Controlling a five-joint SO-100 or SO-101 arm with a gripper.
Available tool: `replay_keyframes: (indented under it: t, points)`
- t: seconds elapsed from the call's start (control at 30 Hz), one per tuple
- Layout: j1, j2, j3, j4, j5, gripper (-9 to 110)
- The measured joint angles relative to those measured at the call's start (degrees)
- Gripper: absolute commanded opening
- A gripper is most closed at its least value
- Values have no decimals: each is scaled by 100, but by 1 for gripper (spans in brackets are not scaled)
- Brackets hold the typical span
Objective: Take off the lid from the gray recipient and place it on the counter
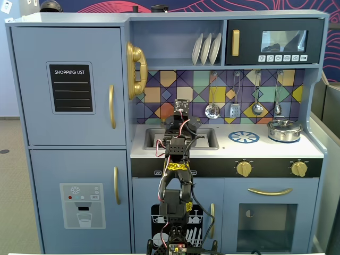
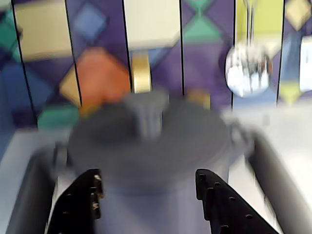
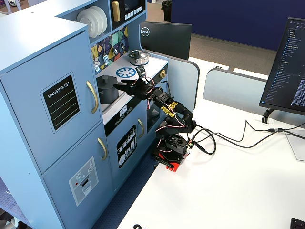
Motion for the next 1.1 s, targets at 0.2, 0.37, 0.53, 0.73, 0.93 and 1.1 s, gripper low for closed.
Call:
replay_keyframes:
  t: [0.2, 0.37, 0.53, 0.73, 0.93, 1.1]
  points:
    - [-132, -501, -211, -483, -167, 17]
    - [-123, -835, -264, -633, -193, 16]
    - [-132, -1178, -264, -765, -185, 16]
    - [-132, -1749, -624, -896, -105, 15]
    - [-132, -2408, -1107, -1063, -97, 14]
    - [-123, -2892, -1468, -1072, -44, 13]
